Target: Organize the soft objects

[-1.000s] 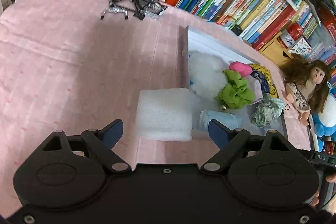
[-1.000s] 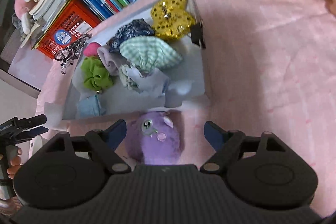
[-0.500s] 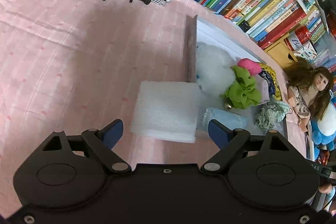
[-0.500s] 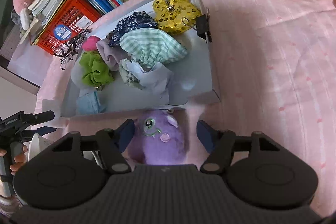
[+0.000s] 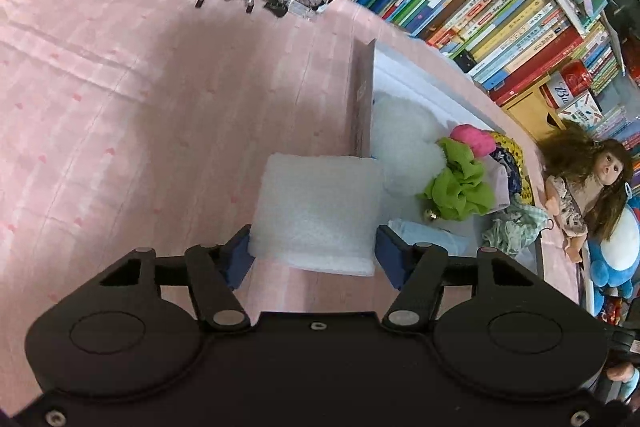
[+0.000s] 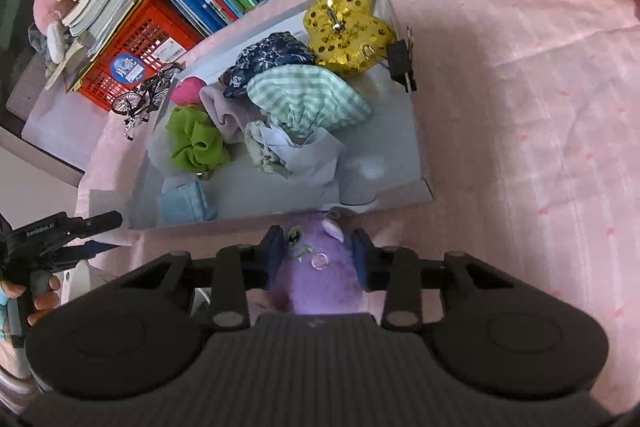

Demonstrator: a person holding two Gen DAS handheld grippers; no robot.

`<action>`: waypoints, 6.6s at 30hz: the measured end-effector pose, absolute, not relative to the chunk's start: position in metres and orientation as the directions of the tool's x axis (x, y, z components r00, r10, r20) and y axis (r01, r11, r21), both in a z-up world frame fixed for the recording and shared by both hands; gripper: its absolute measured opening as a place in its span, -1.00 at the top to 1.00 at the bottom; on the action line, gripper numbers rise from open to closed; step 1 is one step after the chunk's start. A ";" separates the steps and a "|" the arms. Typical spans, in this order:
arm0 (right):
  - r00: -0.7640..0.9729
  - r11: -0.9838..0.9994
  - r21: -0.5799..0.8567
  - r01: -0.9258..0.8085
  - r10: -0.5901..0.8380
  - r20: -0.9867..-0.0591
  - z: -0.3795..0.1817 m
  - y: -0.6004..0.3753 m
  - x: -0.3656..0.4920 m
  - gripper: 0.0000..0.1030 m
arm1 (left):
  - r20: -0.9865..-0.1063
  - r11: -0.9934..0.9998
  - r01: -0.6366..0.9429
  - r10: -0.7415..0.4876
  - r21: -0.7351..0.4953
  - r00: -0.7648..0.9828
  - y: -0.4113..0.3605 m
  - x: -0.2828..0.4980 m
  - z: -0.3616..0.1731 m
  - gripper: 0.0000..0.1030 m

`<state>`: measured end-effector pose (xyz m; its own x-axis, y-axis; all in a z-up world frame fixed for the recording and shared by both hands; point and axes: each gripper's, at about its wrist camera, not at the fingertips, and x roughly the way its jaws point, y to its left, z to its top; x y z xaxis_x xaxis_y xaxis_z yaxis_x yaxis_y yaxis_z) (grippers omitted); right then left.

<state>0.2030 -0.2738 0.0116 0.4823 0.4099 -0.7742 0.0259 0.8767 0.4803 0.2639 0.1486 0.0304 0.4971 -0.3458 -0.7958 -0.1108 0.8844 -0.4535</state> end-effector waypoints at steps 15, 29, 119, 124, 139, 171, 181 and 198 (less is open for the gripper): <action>0.538 0.922 0.386 0.012 0.320 -0.780 0.033 -0.273 0.196 0.45 | -0.765 0.933 0.000 -0.295 -0.360 0.573 0.127 0.250 0.066 -0.18; 0.652 0.946 0.323 0.030 0.226 -0.723 0.068 -0.287 0.184 0.49 | -0.748 0.943 0.061 -0.298 -0.328 0.593 0.110 0.245 0.083 -0.18; 0.678 0.969 0.181 -0.167 0.246 -0.693 0.086 -0.180 0.236 -0.20 | -0.795 0.981 0.179 -0.167 -0.074 0.583 0.000 0.280 0.092 -0.51; 0.735 0.970 0.167 -0.175 0.242 -0.634 0.102 -0.187 0.211 -0.33 | -0.742 0.981 0.181 -0.168 -0.064 0.649 0.003 0.255 0.111 -0.56; 0.910 0.987 0.038 -0.156 0.159 -0.382 0.125 -0.202 0.107 -0.66 | -0.534 0.971 0.198 -0.240 -0.136 0.811 0.017 0.143 0.133 -0.70; 0.954 0.998 -0.048 -0.049 0.033 -0.297 0.027 -0.185 -0.017 -1.00 | -0.501 0.997 0.075 -0.065 0.000 0.863 0.021 0.008 0.030 -0.75; 0.912 1.000 -0.029 -0.002 -0.010 -0.411 -0.011 -0.186 -0.012 -1.00 | -0.559 0.998 0.058 -0.048 -0.001 0.828 0.020 0.011 -0.004 -0.75; 0.883 0.995 -0.103 -0.010 -0.040 -0.467 -0.040 -0.177 -0.002 -1.00 | -0.579 0.999 0.041 -0.019 0.025 0.815 0.013 0.031 -0.024 -0.84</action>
<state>-0.0017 -0.1773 -0.0399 0.8832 -0.0397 -0.4674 -0.0098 0.9946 -0.1030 0.0309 0.0128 -0.0243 0.8150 -0.0186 -0.5792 0.0408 0.9988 0.0254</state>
